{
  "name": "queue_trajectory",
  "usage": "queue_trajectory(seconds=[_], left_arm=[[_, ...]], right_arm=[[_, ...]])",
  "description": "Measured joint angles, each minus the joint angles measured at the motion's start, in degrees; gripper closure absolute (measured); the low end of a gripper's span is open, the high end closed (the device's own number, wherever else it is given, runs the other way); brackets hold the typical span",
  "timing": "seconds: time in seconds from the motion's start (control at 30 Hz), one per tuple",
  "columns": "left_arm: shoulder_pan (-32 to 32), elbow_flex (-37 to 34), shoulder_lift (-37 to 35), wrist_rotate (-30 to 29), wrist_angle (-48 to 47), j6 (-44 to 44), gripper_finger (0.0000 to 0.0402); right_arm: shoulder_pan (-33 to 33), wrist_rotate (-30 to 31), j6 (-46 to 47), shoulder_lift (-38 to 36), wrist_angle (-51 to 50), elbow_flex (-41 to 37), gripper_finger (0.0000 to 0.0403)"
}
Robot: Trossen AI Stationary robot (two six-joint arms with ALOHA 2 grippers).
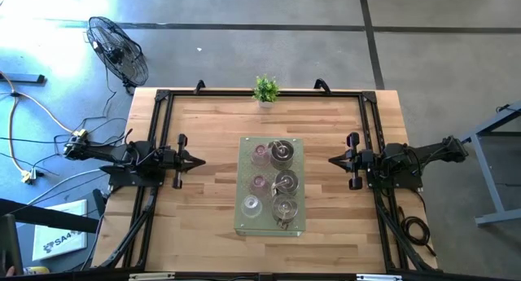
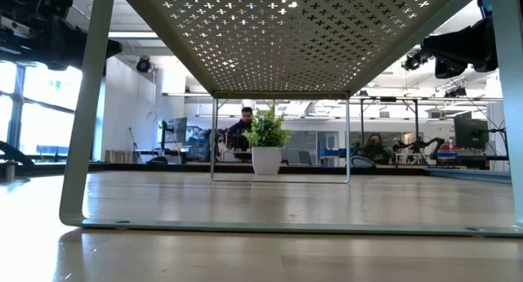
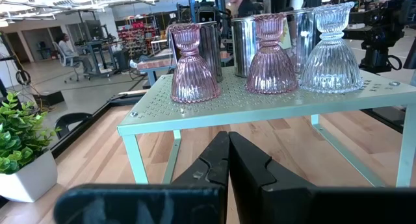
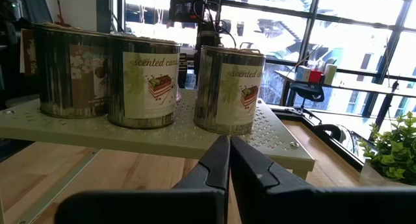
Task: Pick & Place candle stick holders
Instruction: Return to Home Position
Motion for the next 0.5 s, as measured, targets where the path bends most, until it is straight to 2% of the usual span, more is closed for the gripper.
queue_trajectory(seconds=[0.5], left_arm=[[-0.01, 0.0, 0.0, 0.0, 0.0, 0.0, 0.04]], right_arm=[[0.0, 0.0, 0.0, -0.01, 0.0, 0.01, 0.0398]])
